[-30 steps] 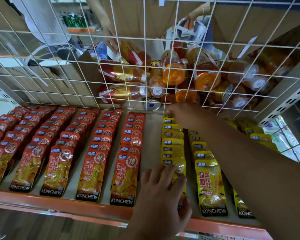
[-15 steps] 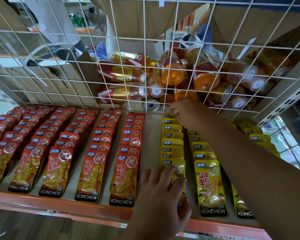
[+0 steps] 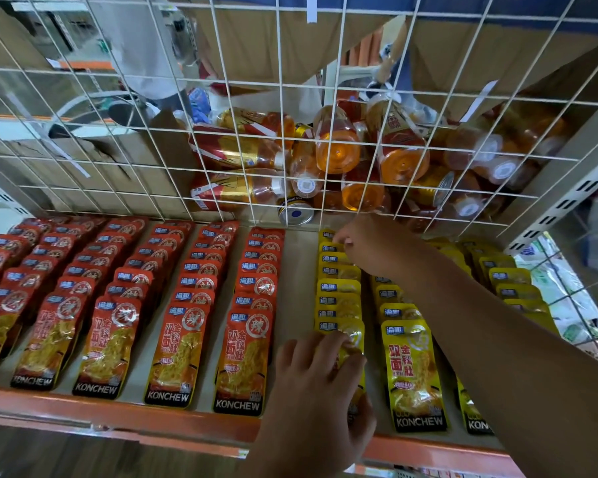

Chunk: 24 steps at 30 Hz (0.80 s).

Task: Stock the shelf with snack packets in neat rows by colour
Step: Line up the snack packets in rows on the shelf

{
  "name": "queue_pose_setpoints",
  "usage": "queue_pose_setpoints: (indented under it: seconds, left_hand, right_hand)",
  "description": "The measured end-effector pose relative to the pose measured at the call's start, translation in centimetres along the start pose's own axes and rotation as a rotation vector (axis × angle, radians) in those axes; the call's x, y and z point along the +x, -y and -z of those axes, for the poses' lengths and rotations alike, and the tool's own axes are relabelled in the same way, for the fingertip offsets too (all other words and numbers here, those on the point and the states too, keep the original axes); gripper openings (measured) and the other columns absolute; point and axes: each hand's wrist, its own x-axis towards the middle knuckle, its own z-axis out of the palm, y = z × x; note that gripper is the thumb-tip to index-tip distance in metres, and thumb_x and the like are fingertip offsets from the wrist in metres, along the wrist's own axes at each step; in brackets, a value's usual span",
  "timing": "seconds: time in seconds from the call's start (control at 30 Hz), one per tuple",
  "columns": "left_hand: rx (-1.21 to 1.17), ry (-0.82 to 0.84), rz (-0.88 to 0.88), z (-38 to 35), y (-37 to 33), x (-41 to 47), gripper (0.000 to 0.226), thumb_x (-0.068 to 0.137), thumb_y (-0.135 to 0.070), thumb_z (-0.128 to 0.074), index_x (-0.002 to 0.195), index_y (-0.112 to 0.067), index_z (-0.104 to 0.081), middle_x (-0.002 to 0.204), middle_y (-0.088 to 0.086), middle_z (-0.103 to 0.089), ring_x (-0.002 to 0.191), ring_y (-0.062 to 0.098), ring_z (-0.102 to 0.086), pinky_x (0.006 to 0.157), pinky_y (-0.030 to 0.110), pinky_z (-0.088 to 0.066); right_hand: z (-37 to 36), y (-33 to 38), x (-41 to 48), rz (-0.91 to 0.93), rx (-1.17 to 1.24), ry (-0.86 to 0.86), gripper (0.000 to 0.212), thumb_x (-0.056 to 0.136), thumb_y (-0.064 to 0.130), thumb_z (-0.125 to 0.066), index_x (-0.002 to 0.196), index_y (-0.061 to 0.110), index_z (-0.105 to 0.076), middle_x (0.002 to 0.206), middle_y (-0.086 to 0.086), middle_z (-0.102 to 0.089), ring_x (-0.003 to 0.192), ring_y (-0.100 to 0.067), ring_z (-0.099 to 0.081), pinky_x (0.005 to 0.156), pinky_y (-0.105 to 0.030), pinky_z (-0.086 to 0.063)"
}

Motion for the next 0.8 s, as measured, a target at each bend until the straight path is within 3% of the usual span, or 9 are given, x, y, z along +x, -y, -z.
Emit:
queue_pose_setpoints:
  seconds: [0.2, 0.33, 0.5, 0.8]
  left_hand:
    - [0.003, 0.019, 0.003, 0.2, 0.0, 0.0, 0.041, 0.075, -0.046, -0.070, 0.110, -0.026, -0.070, 0.131, -0.003, -0.058, 0.118, 0.020, -0.054, 0.092, 0.042, -0.042]
    - [0.007, 0.022, 0.004, 0.1, -0.1, 0.0, 0.042, 0.073, -0.045, -0.072, 0.110, -0.026, -0.070, 0.130, -0.003, -0.058, 0.117, 0.021, -0.055, 0.092, 0.042, -0.042]
    - [0.010, 0.022, 0.008, 0.1, 0.0, 0.0, 0.042, 0.072, -0.045, -0.072, 0.110, -0.026, -0.071, 0.130, -0.002, -0.059, 0.117, 0.021, -0.055, 0.092, 0.042, -0.042]
    - [0.002, 0.008, 0.009, 0.0, 0.0, 0.0, 0.041, 0.071, -0.044, -0.072, 0.108, -0.027, -0.071, 0.129, -0.004, -0.059, 0.115, 0.021, -0.056, 0.090, 0.042, -0.042]
  right_hand:
    - [0.4, 0.1, 0.3, -0.025, -0.034, -0.026, 0.027, 0.089, 0.009, -0.054, 0.103, 0.022, -0.073, 0.097, -0.004, -0.071, 0.085, -0.022, -0.065, 0.077, -0.041, -0.058]
    - [0.2, 0.1, 0.8, -0.046, -0.048, -0.016, 0.031, 0.089, 0.011, -0.056, 0.111, 0.026, -0.071, 0.103, -0.003, -0.070, 0.091, -0.023, -0.065, 0.080, -0.041, -0.058]
    - [0.3, 0.3, 1.1, -0.059, -0.084, 0.011, 0.028, 0.088, 0.011, -0.056, 0.106, 0.025, -0.073, 0.102, -0.005, -0.070, 0.087, -0.023, -0.065, 0.080, -0.040, -0.058]
    - [0.5, 0.0, 0.7, -0.028, -0.040, 0.011, 0.038, 0.095, 0.010, -0.053, 0.124, 0.026, -0.071, 0.127, -0.005, -0.067, 0.110, -0.024, -0.064, 0.093, -0.039, -0.054]
